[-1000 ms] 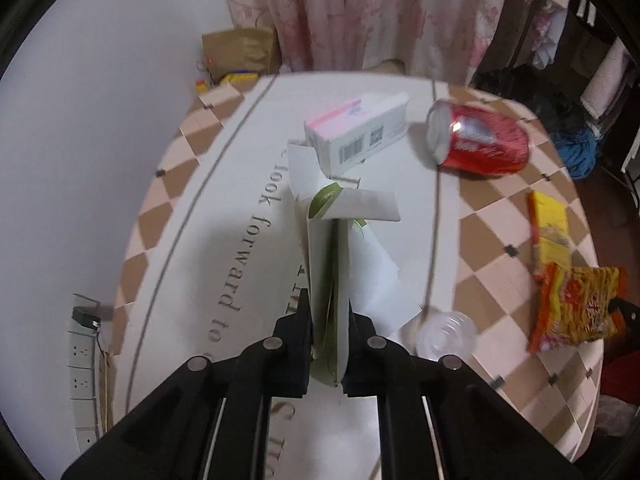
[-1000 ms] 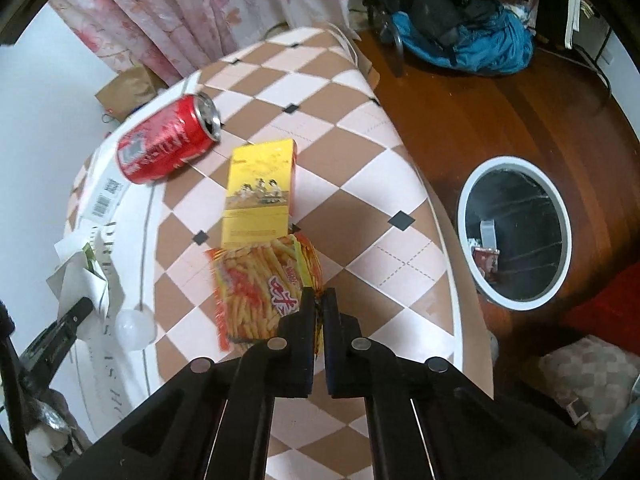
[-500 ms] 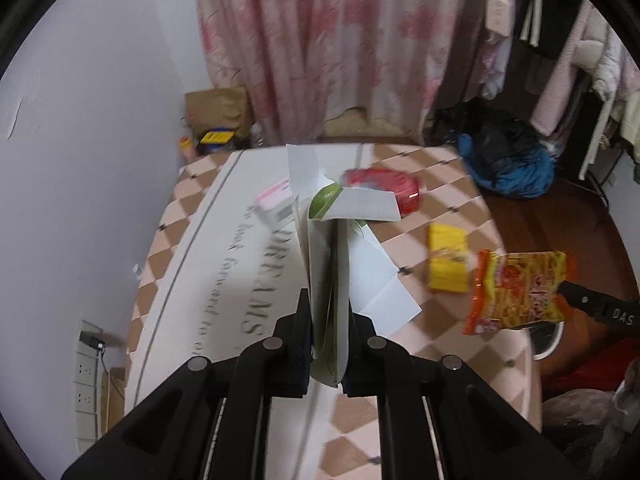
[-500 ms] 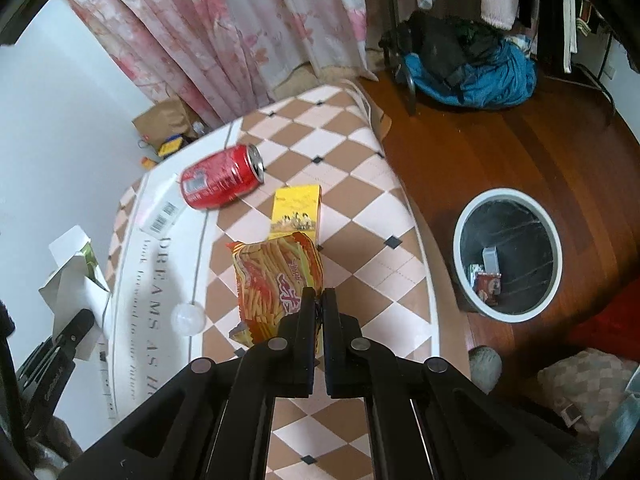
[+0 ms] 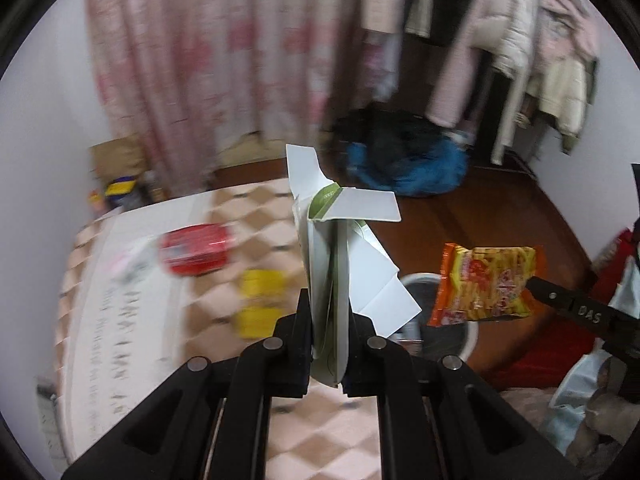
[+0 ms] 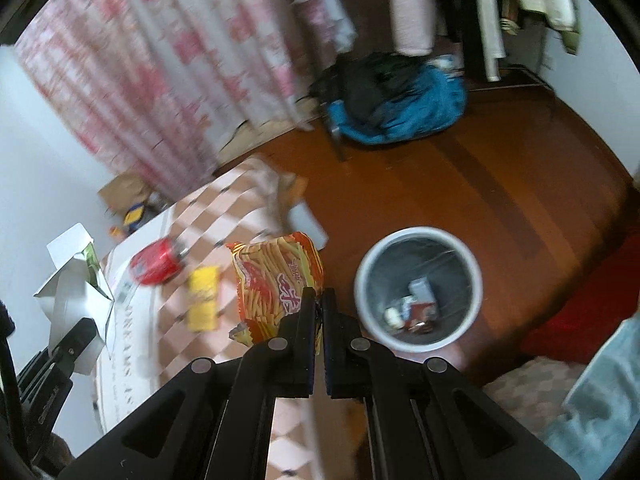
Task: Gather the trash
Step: 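Carry the tissue and orange chip bag over the trash bin with both tools, then open both tools to drop the tissue and chip bag into the bin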
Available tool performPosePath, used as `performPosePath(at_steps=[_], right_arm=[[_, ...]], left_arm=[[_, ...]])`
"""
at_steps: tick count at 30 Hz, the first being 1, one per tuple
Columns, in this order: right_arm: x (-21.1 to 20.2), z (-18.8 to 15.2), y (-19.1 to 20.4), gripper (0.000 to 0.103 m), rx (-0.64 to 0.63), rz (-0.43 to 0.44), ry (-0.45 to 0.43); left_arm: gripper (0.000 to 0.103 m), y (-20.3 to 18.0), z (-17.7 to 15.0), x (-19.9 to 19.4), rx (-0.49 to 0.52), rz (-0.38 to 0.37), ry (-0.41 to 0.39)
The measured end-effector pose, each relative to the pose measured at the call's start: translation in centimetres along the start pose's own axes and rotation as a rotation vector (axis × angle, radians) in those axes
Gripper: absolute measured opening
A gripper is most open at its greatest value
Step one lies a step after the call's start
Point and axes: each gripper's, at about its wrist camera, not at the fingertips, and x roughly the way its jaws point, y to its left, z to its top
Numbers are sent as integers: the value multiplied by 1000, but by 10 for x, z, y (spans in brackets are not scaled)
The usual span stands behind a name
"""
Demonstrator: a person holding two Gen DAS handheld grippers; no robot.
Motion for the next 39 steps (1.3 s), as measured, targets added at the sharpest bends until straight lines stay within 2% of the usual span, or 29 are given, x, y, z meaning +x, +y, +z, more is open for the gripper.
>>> performPosePath(at_steps=[6,12,16,19,22,26,28,29,30,31,32,33,35,37,39], right_arm=[[12,17,-86,3,79,-87,2],[75,17,-165,3,147,-170,81],[131,6,-212,3,206,-198,167],[167,-3,-239,3,263,-187,222],[197,-9,-255,3,297,-184,254],[227,-13,-262,3,295,-189,278],[238,-15,-262,3,294,-194,292],[243,-15,-261,4,291,-203,297],[245,-17,-260,4,287,-203,306],[249,-18,-259,6,284,-196,318],[252,-19,-258,18,281,-190,327],[254,-20,-255,28,277,-184,335],[253,-22,-251,75,263,-190,337],[249,-25,-245,87,248,-176,339],[244,-27,-238,95,227,-176,356]], left_arm=[[7,-83,9,51,79,-121,55],[8,-144,-6,130,142,-178,172],[8,-165,-18,185,156,-204,282],[9,-170,-25,223,139,-231,371],[13,-171,-27,256,93,-274,458],[15,-172,-30,279,63,-288,520],[25,-171,-31,286,65,-266,539],[42,-172,-31,287,60,-264,543],[69,-170,-31,288,47,-260,548],[81,-167,-31,288,32,-251,550],[92,-165,-32,286,25,-246,549],[92,-163,-32,283,22,-230,545],[93,-159,-30,279,24,-206,537],[94,-156,-28,272,40,-174,521],[96,-155,-26,266,53,-150,502]])
